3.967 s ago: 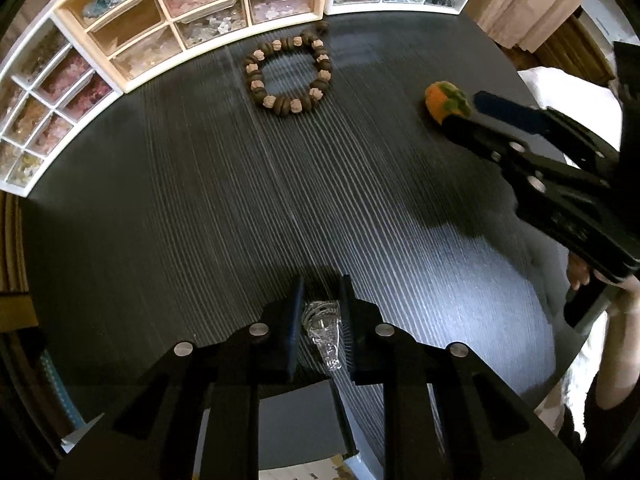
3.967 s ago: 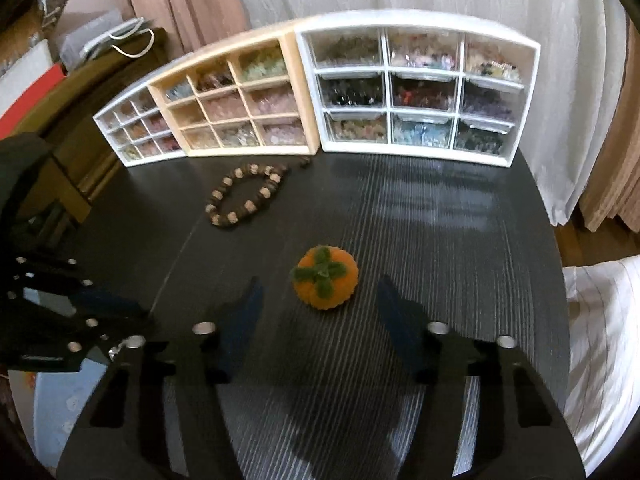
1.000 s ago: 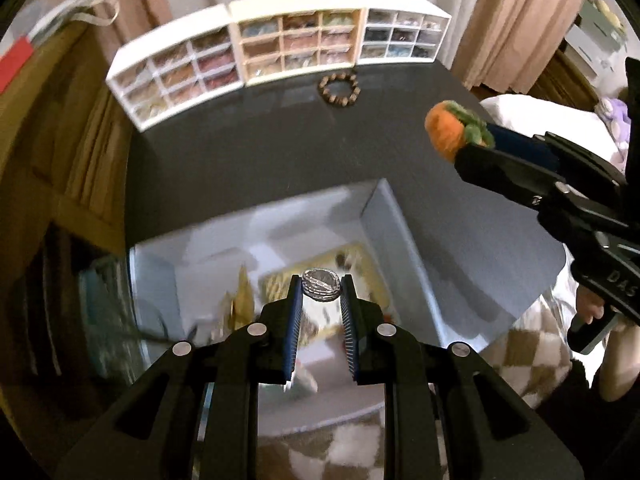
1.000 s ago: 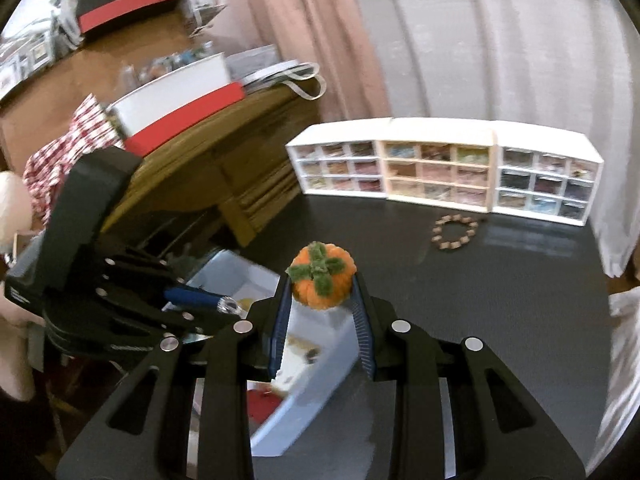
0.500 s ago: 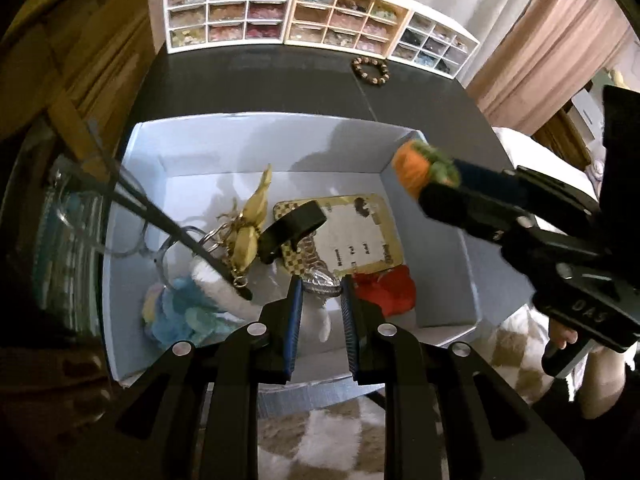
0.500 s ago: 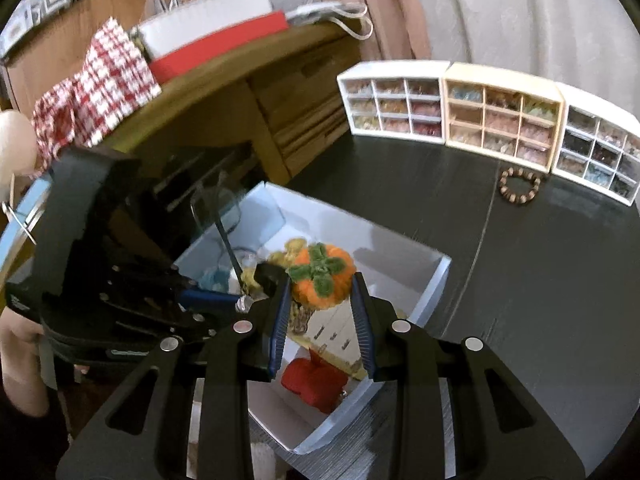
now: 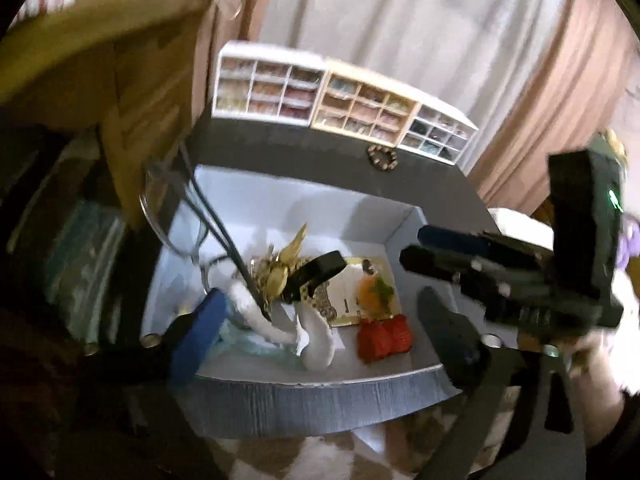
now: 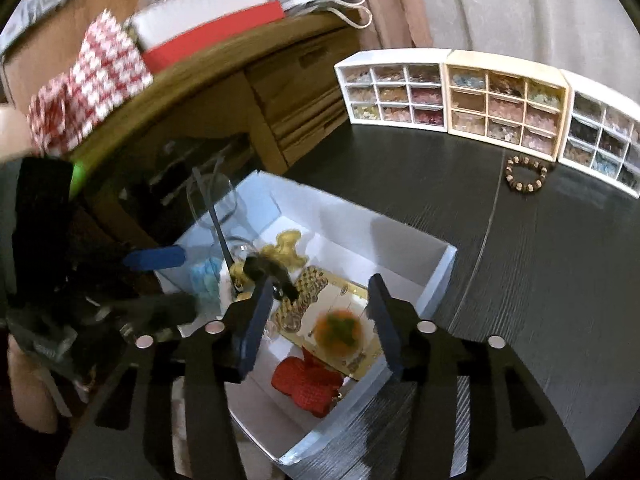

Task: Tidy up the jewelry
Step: 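Carry the pendant and pumpkin over the light blue box and release both, then move the right tool to the wooden bead bracelet and grasp it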

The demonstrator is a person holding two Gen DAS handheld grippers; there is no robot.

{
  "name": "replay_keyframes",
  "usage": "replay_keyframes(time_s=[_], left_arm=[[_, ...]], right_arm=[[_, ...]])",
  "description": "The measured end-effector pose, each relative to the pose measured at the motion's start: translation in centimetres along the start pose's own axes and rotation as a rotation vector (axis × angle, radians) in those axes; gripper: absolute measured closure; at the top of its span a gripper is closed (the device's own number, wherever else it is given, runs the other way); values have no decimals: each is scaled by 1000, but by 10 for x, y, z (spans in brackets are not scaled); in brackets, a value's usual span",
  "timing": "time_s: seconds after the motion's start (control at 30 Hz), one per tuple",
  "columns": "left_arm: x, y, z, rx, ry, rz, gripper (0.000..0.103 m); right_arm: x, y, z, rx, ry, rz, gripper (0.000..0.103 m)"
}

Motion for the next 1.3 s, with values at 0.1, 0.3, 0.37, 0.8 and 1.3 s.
replay_keyframes(time_s=[0.1,0.3,0.37,0.8,1.3], left_arm=[[-1,6,8,-18,-71,32,4],[-4,0,6,-5,-65,118,4],[-3,-1,2,-17,-30,144,4],[0,-30,-1,-29,179,178,4],[-13,-62,15,56,-24,110,4]], right_arm=[[8,12,13,-5,-32,51,39],[29,35,47,-108,-74,154,18],[35,37,62,-158,-76,167,14],[85,-3,154,-404,-15,91,14],[103,-76,216,-435,-53,-68,32]])
Point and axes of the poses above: each gripper's, at about its wrist camera, not at the fingertips, and y roughly against the way its jaws point, z to its right, x to its top, the point moved 4 cm from there along -y, roughly the way its jaws point, and after that the axes turned 2 degrees about z, right-handed, at the moved point
